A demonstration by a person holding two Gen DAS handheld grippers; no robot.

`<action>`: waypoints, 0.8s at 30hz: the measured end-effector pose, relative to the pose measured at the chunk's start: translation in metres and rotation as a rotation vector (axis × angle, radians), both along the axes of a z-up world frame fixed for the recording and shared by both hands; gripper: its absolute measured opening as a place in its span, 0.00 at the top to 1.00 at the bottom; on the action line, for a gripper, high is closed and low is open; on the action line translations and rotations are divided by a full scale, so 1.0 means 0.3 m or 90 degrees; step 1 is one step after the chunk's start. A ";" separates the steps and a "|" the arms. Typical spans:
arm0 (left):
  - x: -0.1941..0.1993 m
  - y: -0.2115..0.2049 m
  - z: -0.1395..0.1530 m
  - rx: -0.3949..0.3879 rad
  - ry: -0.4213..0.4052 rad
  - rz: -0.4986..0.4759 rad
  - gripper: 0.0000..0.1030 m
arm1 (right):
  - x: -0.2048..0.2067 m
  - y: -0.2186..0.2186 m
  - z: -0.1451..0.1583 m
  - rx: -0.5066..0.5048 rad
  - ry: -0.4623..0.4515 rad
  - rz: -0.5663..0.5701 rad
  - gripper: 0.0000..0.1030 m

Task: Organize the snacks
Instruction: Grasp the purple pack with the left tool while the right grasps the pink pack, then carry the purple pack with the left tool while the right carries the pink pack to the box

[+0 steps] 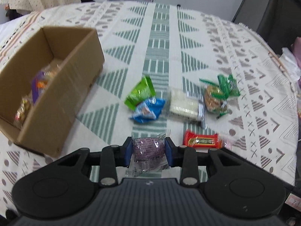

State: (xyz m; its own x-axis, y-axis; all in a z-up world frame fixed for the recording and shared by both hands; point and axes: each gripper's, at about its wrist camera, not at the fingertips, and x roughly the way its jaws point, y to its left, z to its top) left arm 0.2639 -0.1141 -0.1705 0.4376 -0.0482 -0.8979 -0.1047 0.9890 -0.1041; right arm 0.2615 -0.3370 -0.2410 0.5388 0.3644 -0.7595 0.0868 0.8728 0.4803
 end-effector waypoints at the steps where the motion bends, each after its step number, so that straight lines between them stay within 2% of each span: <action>1: 0.000 0.014 0.013 -0.001 -0.010 0.003 0.66 | -0.003 0.001 0.008 -0.001 -0.002 0.001 0.79; 9: -0.002 0.126 0.073 -0.018 -0.061 0.067 0.66 | -0.037 0.052 0.126 -0.002 -0.059 0.008 0.80; 17: -0.017 0.160 0.144 -0.033 -0.109 0.058 0.66 | -0.039 0.124 0.269 -0.012 -0.107 0.014 0.80; 24: -0.026 0.217 0.197 -0.050 -0.141 0.067 0.66 | -0.031 0.204 0.352 -0.024 -0.134 0.030 0.80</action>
